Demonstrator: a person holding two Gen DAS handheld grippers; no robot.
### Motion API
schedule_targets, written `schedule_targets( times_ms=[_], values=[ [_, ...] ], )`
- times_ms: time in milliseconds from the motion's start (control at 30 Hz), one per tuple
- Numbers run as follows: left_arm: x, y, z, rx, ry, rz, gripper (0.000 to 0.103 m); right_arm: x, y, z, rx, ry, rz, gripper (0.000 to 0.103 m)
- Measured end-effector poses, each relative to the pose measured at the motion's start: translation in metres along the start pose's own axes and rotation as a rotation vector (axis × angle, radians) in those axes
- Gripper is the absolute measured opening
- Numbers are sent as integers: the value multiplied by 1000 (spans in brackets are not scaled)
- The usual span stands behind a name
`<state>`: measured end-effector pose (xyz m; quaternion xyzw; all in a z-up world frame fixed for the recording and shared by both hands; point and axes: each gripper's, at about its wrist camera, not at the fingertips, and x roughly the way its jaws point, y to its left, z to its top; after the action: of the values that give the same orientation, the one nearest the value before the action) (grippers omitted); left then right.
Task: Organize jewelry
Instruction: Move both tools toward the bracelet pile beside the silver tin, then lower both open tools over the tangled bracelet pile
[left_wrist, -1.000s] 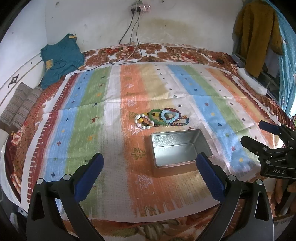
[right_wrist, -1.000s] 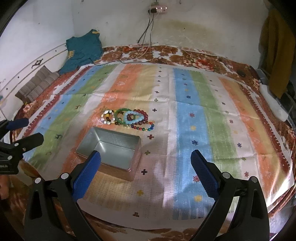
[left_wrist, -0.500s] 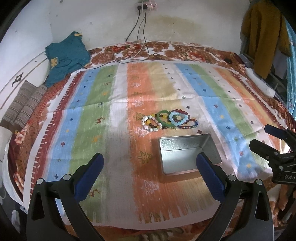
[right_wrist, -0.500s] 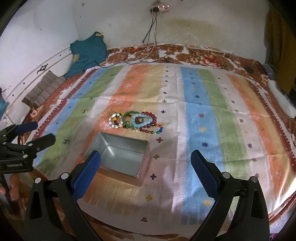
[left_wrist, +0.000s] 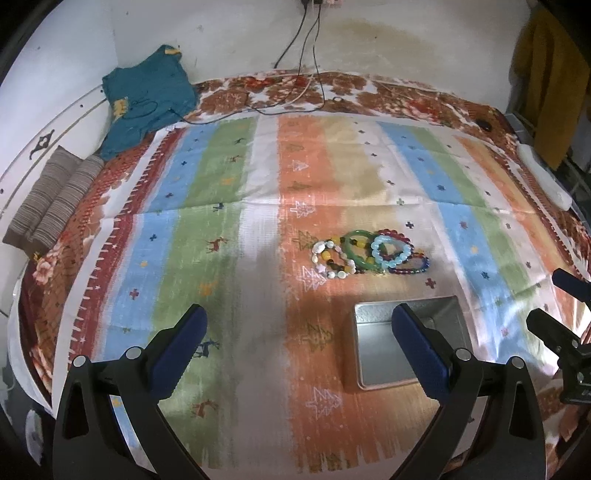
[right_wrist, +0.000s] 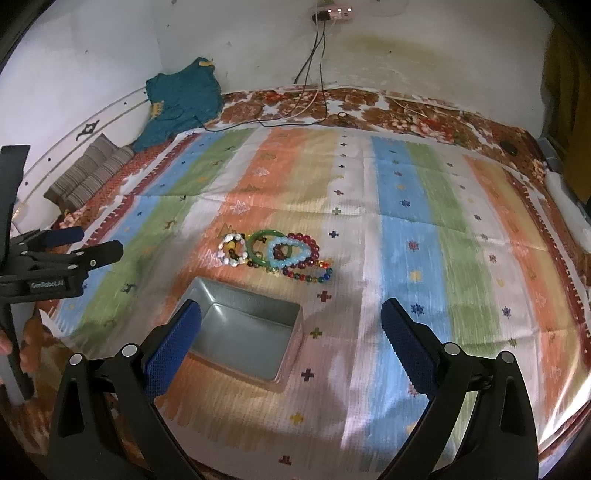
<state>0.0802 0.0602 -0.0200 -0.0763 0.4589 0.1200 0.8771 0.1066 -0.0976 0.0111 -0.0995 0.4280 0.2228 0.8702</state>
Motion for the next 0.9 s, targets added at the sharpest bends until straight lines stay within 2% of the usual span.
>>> schedule_targets(
  times_ms=[900],
  values=[
    [77,10,53,-9,126,43,97,60,19,38,-60,97,43,99]
  ],
)
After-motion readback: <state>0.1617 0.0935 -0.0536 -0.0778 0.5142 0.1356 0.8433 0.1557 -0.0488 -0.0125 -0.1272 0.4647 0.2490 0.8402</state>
